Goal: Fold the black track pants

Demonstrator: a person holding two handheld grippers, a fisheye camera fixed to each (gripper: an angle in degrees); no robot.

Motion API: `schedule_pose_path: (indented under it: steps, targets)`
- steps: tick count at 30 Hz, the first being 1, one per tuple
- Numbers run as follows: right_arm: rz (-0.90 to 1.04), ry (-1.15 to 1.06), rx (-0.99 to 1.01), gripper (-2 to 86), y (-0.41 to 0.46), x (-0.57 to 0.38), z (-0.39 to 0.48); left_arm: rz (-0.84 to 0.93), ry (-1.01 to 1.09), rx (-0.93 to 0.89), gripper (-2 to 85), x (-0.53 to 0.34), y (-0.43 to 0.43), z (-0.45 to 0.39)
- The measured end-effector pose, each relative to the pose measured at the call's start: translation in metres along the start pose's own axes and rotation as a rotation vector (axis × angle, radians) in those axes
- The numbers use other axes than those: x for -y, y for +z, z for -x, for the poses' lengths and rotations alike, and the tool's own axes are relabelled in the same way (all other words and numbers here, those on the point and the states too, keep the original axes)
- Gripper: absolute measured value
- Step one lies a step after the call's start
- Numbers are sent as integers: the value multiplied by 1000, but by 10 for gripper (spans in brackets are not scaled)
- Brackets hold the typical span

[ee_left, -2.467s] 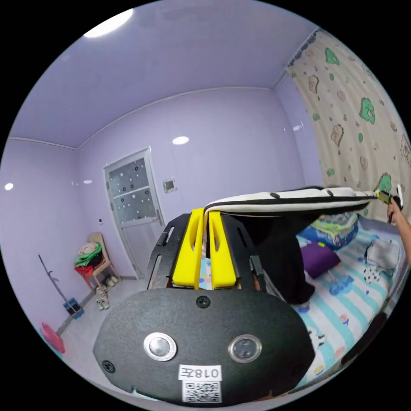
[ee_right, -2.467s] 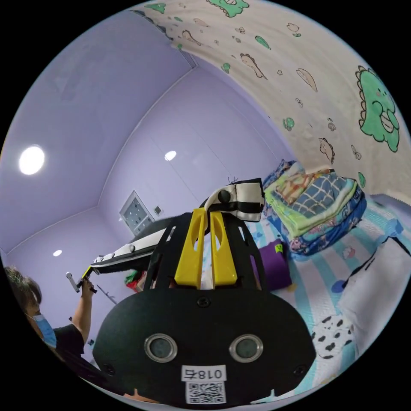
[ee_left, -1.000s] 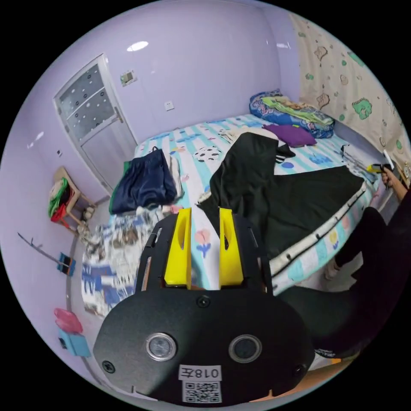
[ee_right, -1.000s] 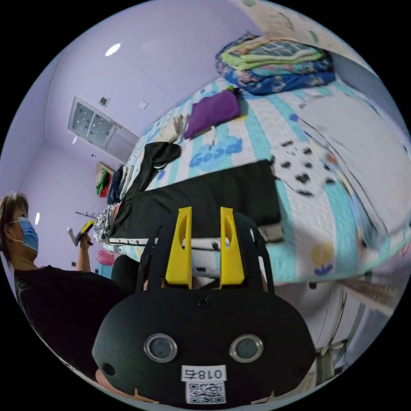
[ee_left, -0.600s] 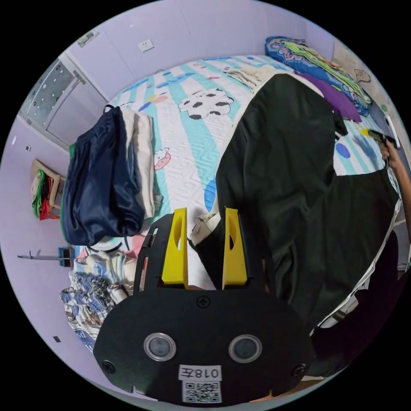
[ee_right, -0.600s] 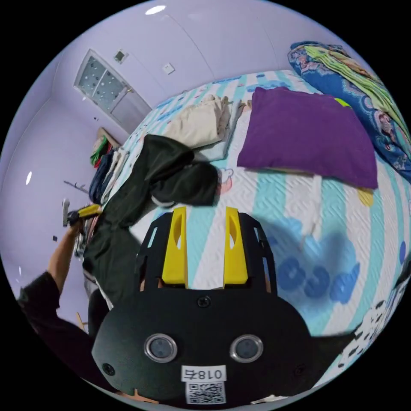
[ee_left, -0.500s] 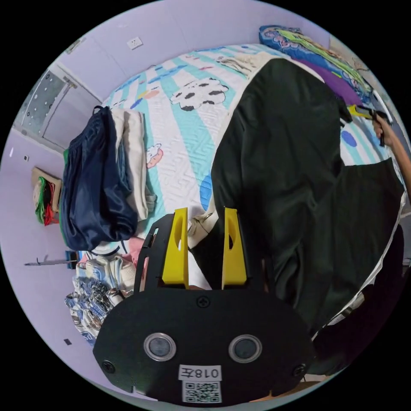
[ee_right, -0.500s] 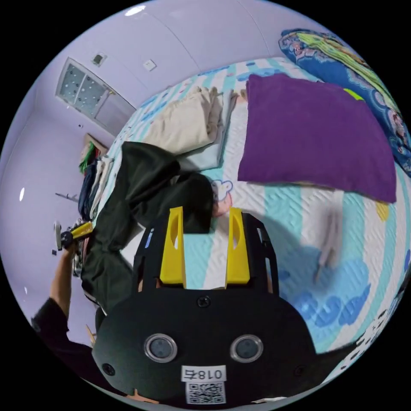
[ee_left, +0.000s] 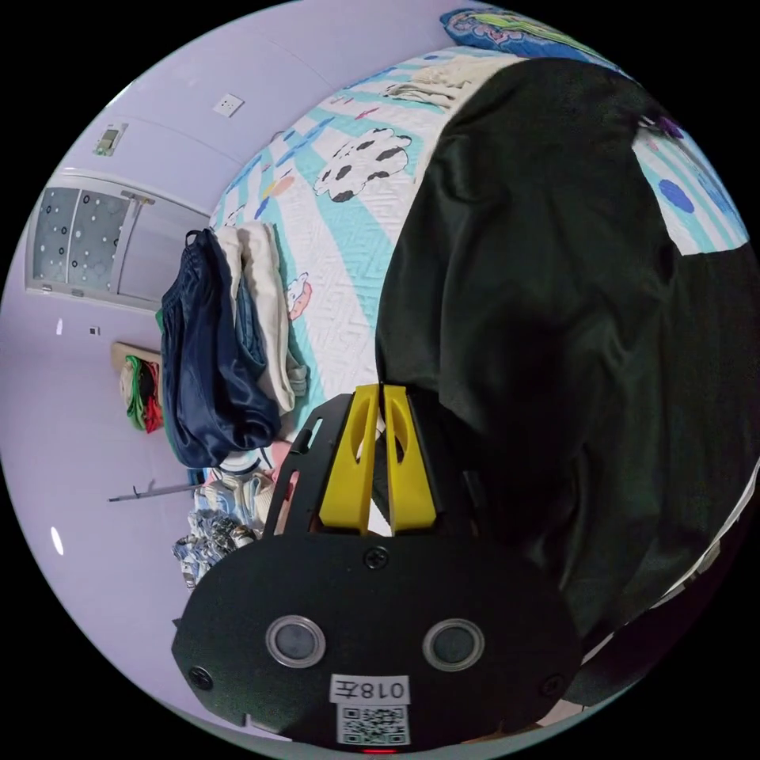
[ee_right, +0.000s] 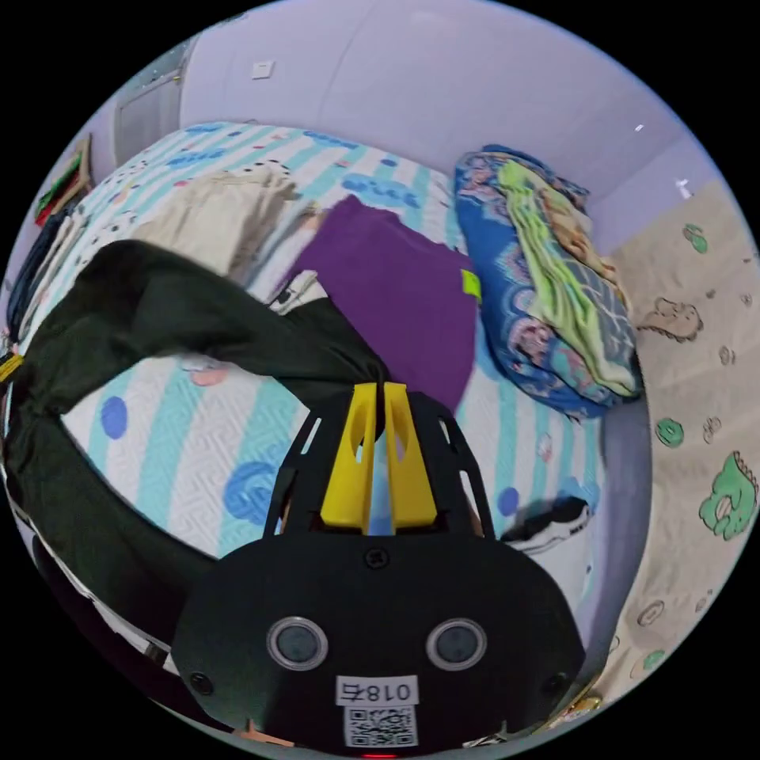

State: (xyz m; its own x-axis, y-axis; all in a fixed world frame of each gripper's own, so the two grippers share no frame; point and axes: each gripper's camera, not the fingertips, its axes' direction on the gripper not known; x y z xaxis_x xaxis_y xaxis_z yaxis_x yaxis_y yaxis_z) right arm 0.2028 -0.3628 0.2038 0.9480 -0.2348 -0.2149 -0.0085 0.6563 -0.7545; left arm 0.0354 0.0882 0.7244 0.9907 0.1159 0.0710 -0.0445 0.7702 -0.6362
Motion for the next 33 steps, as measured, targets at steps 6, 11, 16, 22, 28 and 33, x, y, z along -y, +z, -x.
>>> schedule_pose_path:
  steps: [6, 11, 16, 22, 28, 33]
  targets:
    - [86, 133, 169, 90, 11, -25, -33, -128, -77, -110, 79, -10, -15, 20]
    - [-88, 259, 403, 110, -18, -38, -51, -242, -122, -122, 93, -19, -28, 46]
    - [-175, 200, 545, 111, -50, 35, -9, -174, -51, -104, 100, 9, -7, 40]
    - [-39, 269, 467, 118, -45, 141, 25, -136, 33, -98, 106, 37, 17, 26]
    - [93, 262, 337, 119, -59, 197, 45, -93, 168, -47, 104, 48, 32, 8]
    - [31, 261, 338, 113, -105, 208, 36, -137, 128, -57, 104, 42, 30, 19]
